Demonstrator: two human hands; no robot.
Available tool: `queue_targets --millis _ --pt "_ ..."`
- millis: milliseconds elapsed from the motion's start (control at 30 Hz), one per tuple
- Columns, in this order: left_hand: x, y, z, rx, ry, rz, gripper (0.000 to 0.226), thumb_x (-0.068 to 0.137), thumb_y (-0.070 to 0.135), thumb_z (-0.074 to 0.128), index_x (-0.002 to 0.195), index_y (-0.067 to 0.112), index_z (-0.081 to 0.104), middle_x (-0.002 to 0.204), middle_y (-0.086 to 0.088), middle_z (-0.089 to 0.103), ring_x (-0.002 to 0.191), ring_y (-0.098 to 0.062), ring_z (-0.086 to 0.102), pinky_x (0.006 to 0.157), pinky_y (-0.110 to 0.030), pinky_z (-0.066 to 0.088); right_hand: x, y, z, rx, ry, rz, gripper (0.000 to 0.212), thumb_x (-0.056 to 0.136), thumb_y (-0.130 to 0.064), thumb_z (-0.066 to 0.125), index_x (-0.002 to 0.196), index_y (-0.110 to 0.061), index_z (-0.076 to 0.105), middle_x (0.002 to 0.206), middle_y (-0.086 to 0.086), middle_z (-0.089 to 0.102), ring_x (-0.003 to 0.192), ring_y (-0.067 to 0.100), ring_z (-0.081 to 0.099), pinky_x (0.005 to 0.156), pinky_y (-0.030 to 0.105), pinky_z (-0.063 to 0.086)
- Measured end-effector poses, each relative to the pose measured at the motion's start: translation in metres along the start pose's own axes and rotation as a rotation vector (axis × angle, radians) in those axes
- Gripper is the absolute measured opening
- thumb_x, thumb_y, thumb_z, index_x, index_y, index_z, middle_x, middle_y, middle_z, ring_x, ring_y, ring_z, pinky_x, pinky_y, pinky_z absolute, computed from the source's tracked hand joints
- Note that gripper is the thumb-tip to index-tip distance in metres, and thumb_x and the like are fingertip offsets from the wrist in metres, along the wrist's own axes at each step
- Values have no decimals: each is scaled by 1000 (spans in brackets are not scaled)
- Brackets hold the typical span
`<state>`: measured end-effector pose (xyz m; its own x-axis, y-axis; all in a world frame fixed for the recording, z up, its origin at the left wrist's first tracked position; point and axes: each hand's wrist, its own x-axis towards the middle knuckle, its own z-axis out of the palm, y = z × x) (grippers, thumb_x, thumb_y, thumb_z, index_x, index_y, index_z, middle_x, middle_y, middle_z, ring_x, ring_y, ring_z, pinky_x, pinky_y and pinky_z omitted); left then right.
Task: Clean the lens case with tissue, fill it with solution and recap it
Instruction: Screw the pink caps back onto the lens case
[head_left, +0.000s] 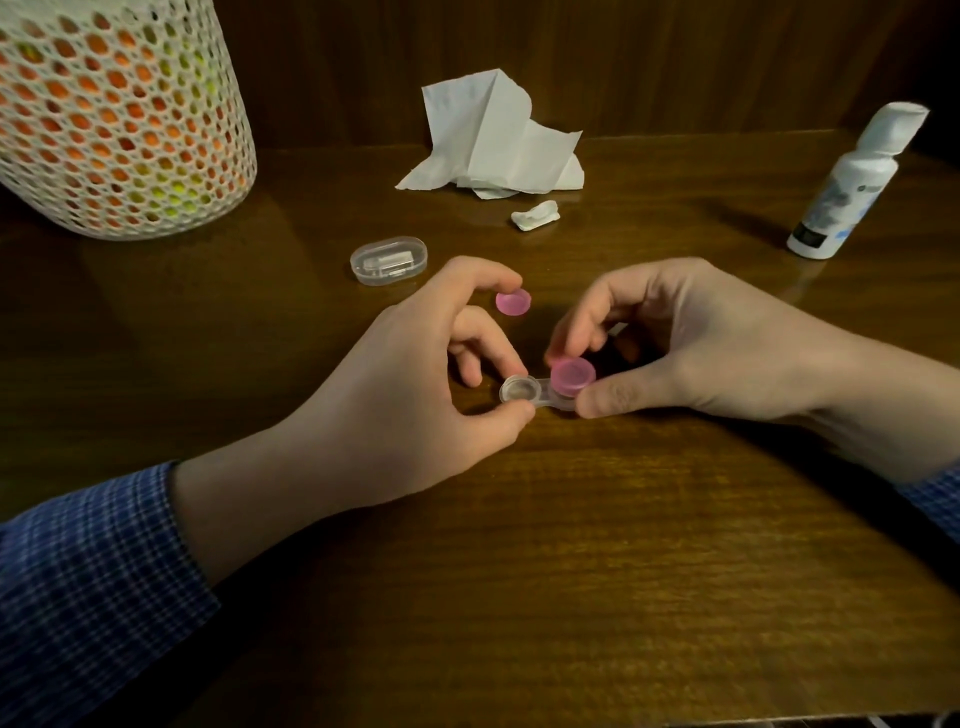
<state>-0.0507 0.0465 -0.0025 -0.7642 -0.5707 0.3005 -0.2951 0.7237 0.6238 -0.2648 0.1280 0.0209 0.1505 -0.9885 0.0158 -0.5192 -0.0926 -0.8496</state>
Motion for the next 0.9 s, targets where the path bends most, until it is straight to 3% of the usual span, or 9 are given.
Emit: queue_targets --millis 467,667,900 --pt "0 2 0 -7 -6 -2 75 76 24 86 139 21 47 87 13 74 82 -5 66 67 -9 46 1 2 5 -81 -3 -20 23 64 -29 88 84 -27 77 96 -6 77 97 17 69 91 48 53" --pt "0 2 -1 -4 -8 2 74 77 25 86 140 19 48 87 13 74 82 -6 66 67 -8 45 0 0 3 -101 -38 -18 24 66 -42 85 87 -30 80 98 -5 78 100 17 69 94 56 52" --pt "0 2 -1 -6 -9 -6 74 76 25 87 140 21 48 87 14 74 82 -5 66 67 -8 46 -1 1 3 -131 -35 -64 19 74 -34 83 91 -25 80 95 -5 78 95 17 71 89 50 57"
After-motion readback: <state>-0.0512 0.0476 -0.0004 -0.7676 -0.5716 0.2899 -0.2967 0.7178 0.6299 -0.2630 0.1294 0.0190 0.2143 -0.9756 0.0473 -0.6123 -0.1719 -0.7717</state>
